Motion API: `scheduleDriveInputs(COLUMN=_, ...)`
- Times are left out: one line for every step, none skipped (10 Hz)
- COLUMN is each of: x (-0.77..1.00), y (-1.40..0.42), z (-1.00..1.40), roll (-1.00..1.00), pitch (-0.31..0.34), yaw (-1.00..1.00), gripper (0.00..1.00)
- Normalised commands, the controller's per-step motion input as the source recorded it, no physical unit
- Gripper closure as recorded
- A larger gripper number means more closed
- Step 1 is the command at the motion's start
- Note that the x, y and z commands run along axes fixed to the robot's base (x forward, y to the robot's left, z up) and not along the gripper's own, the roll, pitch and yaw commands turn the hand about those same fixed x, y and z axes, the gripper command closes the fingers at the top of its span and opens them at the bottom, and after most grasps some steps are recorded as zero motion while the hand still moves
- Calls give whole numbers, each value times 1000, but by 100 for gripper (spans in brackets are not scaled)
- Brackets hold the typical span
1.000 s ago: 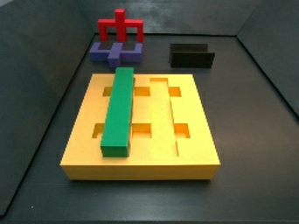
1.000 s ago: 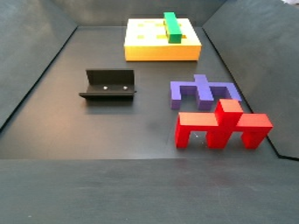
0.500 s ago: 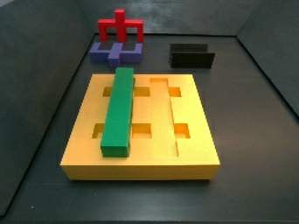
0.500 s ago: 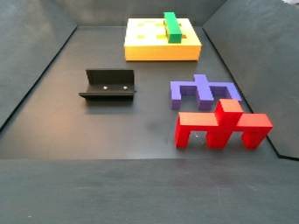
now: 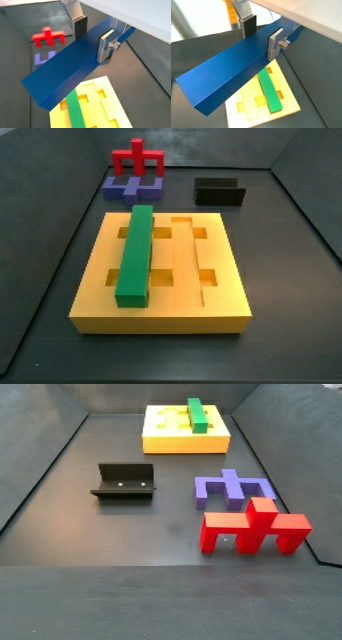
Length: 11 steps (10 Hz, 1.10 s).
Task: Pick up the blue object. Move up. Move to above the board. Insert the blue object.
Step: Move to above the board.
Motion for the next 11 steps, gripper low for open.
scheduleDriveInputs(x=80, y=-123, z=46, roll=22, pitch=77, yaw=1000, gripper=100)
scheduleDriveInputs(x=79, y=-101, z=36, roll=23, pitch=82, yaw=1000, gripper=100)
scheduleDriveInputs(x=81, y=-65, z=23, roll=26, pitch=92, yaw=1000, gripper=100)
scheduleDriveInputs(x=80, y=-54, z=18, roll=29, pitch=99, yaw=1000, gripper=100)
scheduleDriveInputs(x=80, y=-45, z=16, roll=32, pitch=112, yaw=1000, gripper=100)
scheduleDriveInputs(x=80, y=-41, z=15, roll=36, pitch=123, yaw=1000, gripper=100)
scheduleDriveInputs(x=79, y=-38, z=17, roll=42, pitch=142, yaw=1000, gripper=100)
scheduleDriveInputs(x=79, y=-38, z=18, roll=45, pitch=154, yaw=1000, gripper=100)
scheduleDriveInputs(x=79, y=-36, z=21, roll=55, pitch=185, yaw=1000, gripper=100)
scheduleDriveInputs(x=79, y=-36, z=25, roll=64, pitch=213, yaw=1000, gripper=100)
scheduleDriveInputs(x=84, y=-36, z=28, roll=90, pitch=285, yaw=1000, gripper=100)
